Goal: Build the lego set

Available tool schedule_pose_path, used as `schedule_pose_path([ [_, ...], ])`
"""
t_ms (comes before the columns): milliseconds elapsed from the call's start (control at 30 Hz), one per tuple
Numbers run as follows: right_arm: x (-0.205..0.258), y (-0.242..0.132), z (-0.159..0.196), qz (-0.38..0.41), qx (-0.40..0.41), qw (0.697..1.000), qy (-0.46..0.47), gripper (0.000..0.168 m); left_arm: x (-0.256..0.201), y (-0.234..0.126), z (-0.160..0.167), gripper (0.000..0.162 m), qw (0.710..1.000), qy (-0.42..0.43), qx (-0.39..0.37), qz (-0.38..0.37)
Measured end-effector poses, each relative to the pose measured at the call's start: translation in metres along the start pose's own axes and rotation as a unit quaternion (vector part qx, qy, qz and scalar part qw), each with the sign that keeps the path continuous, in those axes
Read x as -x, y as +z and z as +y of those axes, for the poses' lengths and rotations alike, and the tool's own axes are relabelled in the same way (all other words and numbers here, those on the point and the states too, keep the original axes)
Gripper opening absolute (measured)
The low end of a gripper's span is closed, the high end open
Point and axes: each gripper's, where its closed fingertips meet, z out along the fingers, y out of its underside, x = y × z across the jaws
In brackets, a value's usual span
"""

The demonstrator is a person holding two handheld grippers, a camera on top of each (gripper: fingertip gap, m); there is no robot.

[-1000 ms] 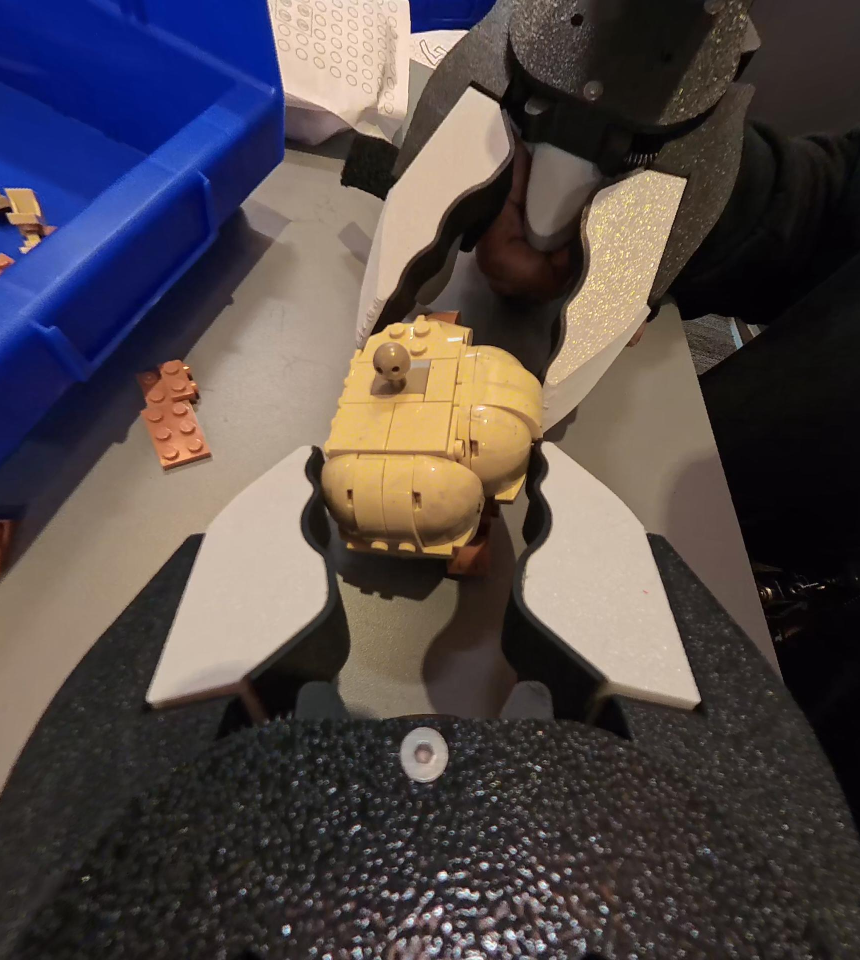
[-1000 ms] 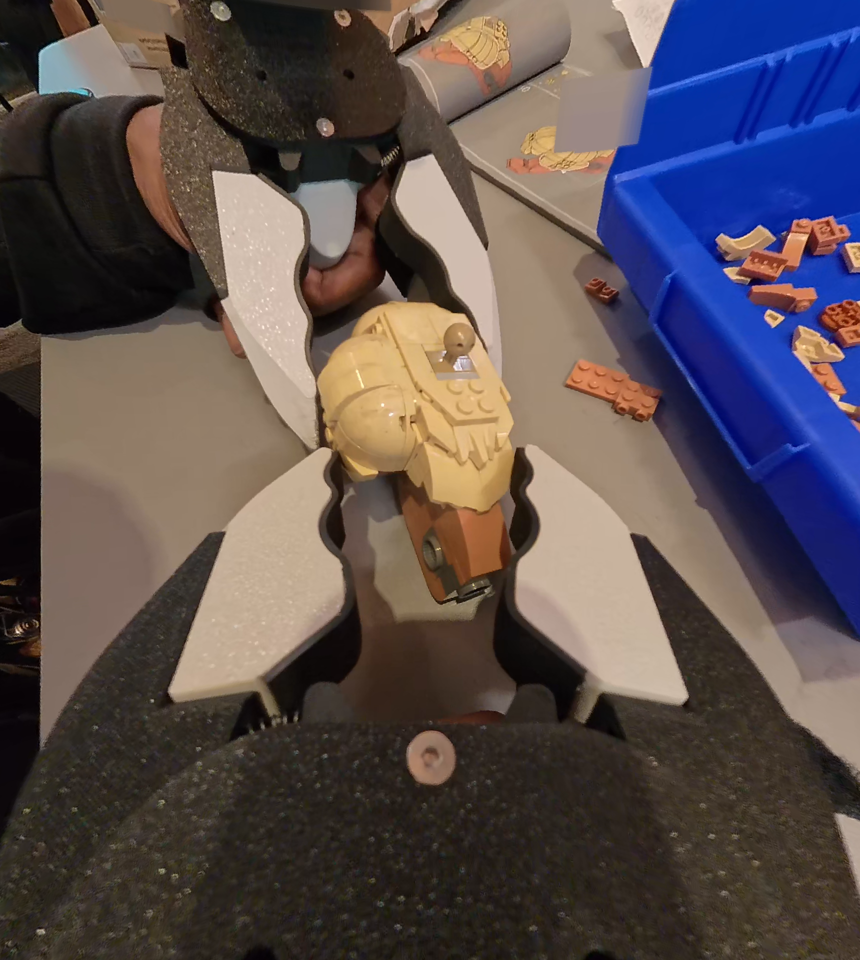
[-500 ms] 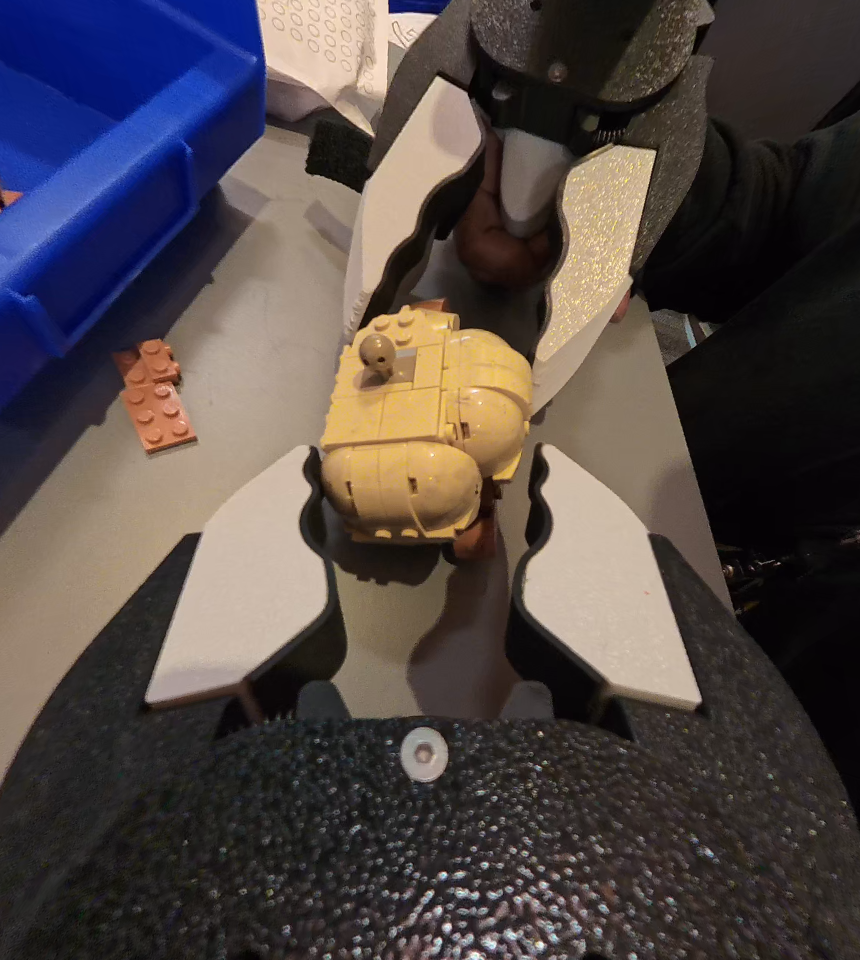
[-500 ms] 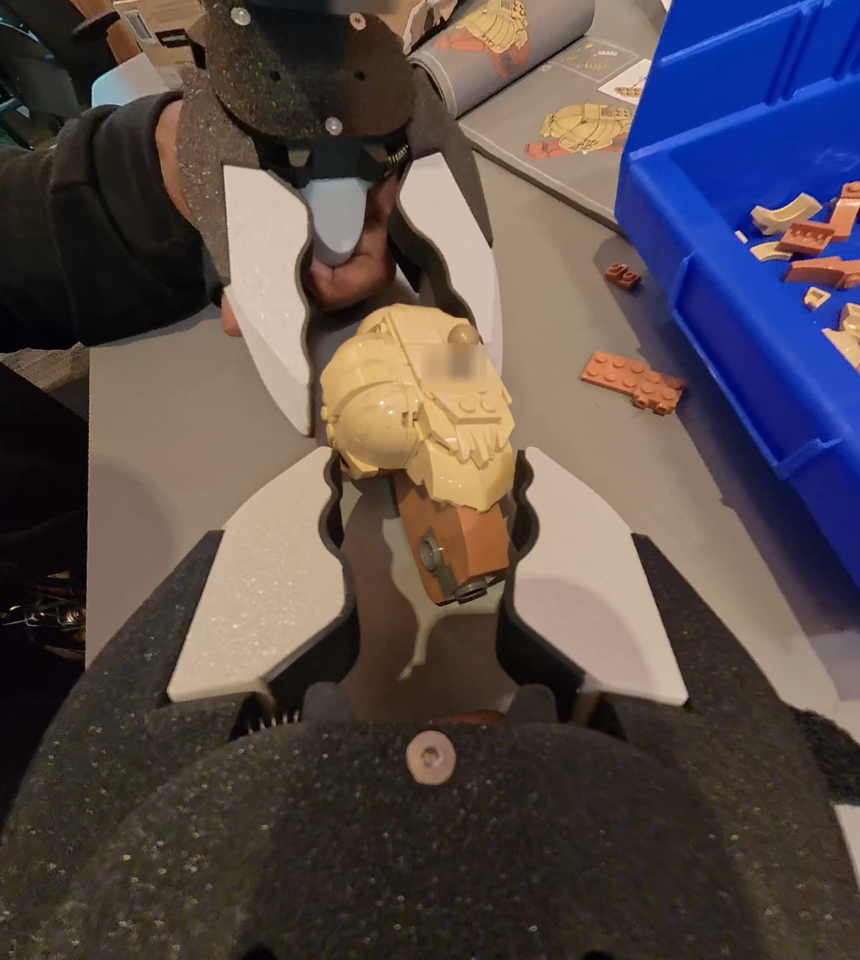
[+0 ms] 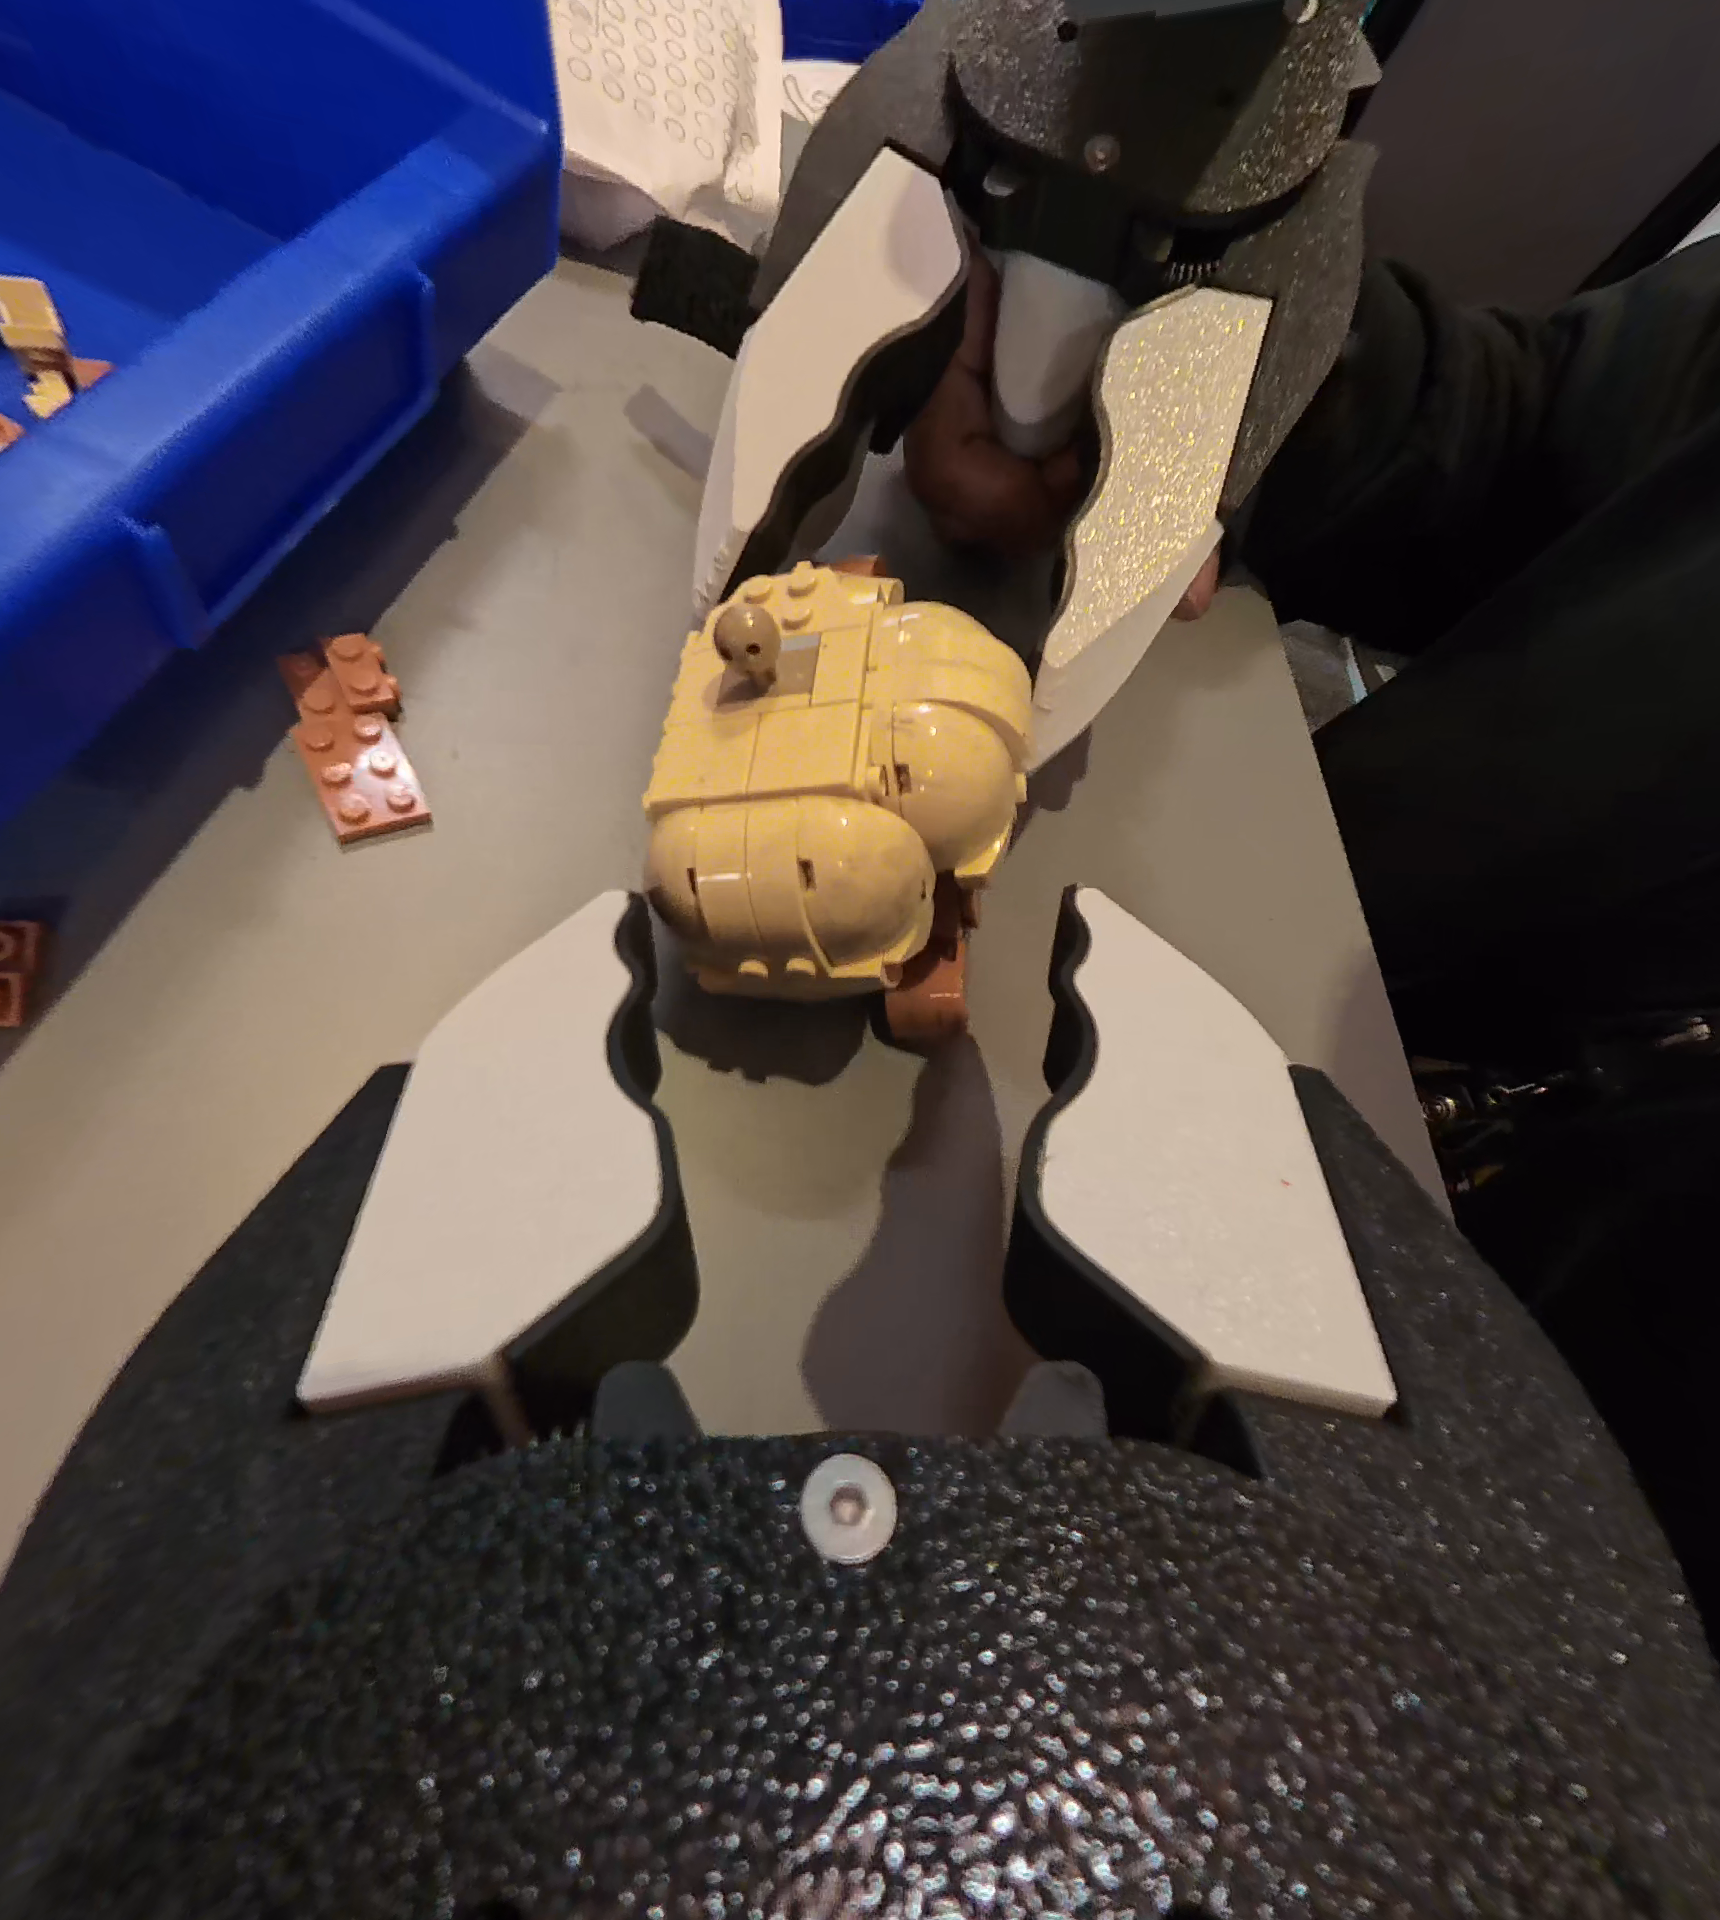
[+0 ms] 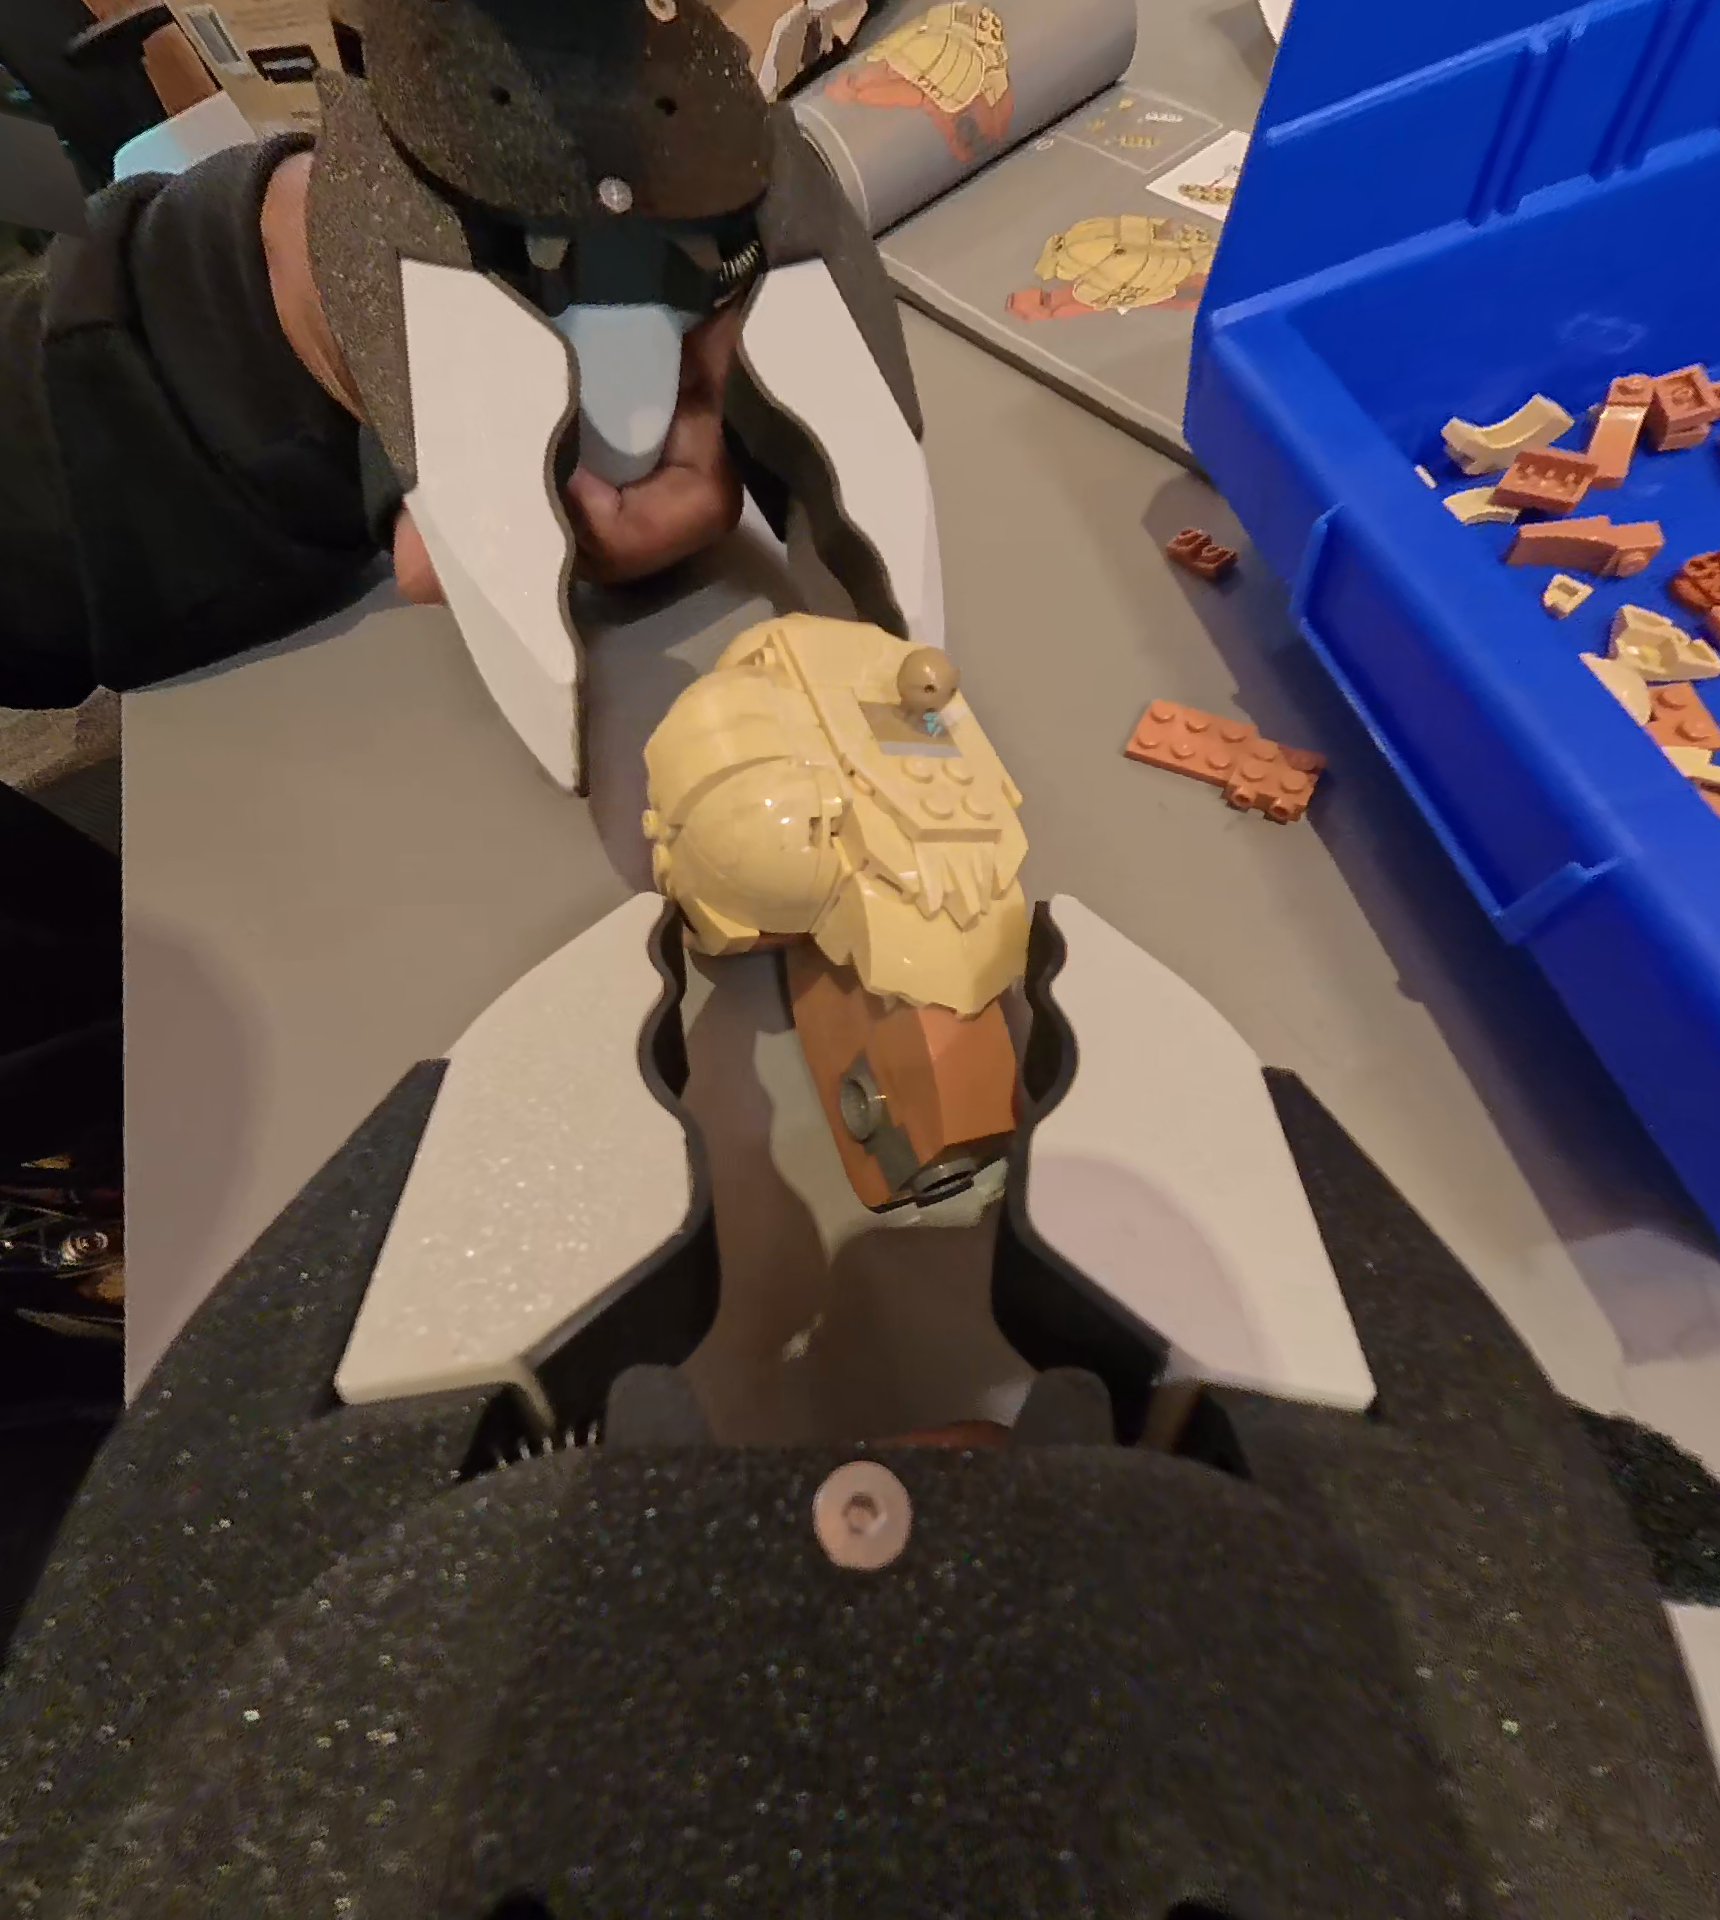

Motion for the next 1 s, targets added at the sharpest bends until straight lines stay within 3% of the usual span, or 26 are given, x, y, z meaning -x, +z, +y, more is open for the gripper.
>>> schedule_pose_path([
  [633,-0.002,-0.001,-0.003,0.058,-0.004,0.995,-0.083,0.063,0.020,-0.005,0.024,0.069,0.991,0.049,0.075,-0.103],
  [1000,-0.008,0.000,0.000,0.114,-0.001,0.988,-0.104,0.061,0.022,-0.011,0.024,0.069,0.986,0.058,0.059,-0.145],
])
